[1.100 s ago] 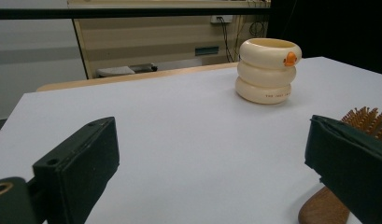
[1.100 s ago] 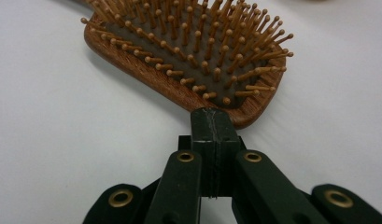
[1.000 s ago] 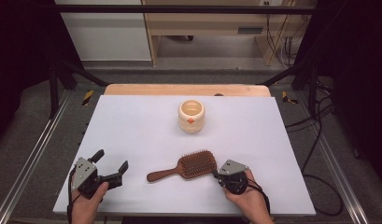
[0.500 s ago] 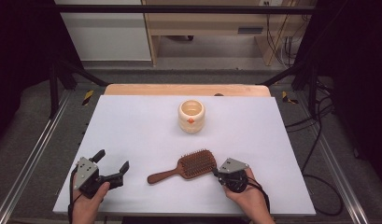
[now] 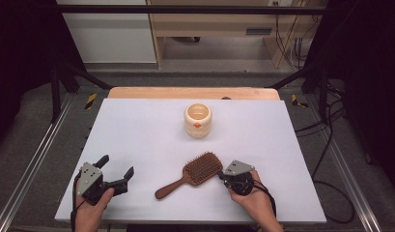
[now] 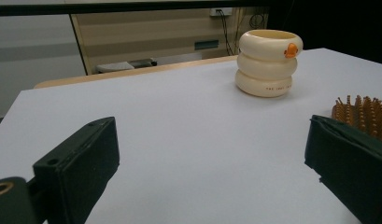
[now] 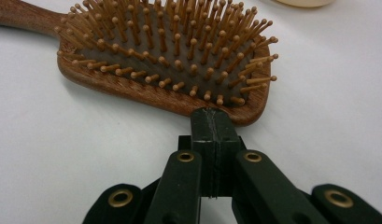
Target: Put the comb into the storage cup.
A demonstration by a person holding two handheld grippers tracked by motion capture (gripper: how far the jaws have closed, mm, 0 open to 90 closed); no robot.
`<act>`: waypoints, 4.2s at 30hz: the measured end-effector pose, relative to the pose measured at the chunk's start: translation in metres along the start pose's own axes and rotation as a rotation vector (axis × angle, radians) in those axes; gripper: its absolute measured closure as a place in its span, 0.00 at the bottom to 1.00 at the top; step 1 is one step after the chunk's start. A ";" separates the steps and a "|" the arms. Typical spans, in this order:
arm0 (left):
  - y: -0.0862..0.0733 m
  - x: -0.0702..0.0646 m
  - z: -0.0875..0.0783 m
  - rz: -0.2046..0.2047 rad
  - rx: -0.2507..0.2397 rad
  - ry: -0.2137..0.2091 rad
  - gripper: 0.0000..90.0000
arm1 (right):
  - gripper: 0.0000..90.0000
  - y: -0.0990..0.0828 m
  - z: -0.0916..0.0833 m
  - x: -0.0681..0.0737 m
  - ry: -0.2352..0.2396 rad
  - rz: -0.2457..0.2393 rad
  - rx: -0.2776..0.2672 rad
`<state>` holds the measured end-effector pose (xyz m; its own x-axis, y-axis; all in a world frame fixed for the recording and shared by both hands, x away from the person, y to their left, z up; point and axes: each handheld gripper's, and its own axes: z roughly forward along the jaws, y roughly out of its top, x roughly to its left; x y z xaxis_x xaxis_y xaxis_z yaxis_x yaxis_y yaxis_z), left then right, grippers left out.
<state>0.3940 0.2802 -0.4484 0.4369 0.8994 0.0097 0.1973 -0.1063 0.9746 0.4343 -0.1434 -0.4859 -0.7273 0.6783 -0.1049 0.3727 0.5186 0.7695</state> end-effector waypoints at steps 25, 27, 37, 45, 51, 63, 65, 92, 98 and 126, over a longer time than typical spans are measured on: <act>-0.001 -0.004 0.001 0.015 0.019 -0.012 0.04 | 1.00 0.001 0.002 -0.002 -0.006 -0.003 -0.010; -0.002 -0.005 0.001 0.016 0.019 -0.013 0.04 | 1.00 0.001 0.002 -0.001 -0.008 -0.005 -0.011; -0.001 -0.005 -0.001 0.014 0.016 -0.017 0.04 | 1.00 0.000 0.002 -0.001 -0.015 -0.010 -0.014; -0.001 -0.007 -0.003 0.012 0.016 -0.016 0.04 | 1.00 -0.001 -0.004 0.000 -0.011 -0.004 -0.029; -0.001 -0.009 -0.002 0.011 0.024 -0.026 0.04 | 1.00 -0.001 -0.010 -0.001 -0.011 0.007 -0.051; 0.006 -0.029 0.001 0.024 0.104 -0.090 0.03 | 0.86 -0.004 -0.030 -0.019 -0.040 0.100 -0.145; 0.013 -0.040 0.007 0.042 0.154 -0.113 0.03 | 0.74 -0.005 -0.035 -0.024 -0.048 0.126 -0.169; 0.084 -0.113 0.061 0.272 0.438 -0.283 0.05 | 0.07 -0.011 -0.072 -0.045 -0.166 0.217 -0.345; 0.088 -0.123 0.072 0.267 0.489 -0.303 0.05 | 0.07 -0.016 -0.080 -0.042 -0.158 0.201 -0.355; 0.060 -0.130 0.115 0.306 0.692 -0.300 0.06 | 0.07 -0.024 -0.077 -0.050 -0.171 0.204 -0.319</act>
<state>0.4499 0.1086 -0.4171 0.7567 0.6465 0.0968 0.4858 -0.6553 0.5785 0.4168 -0.2299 -0.4509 -0.5405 0.8413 -0.0126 0.2821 0.1953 0.9393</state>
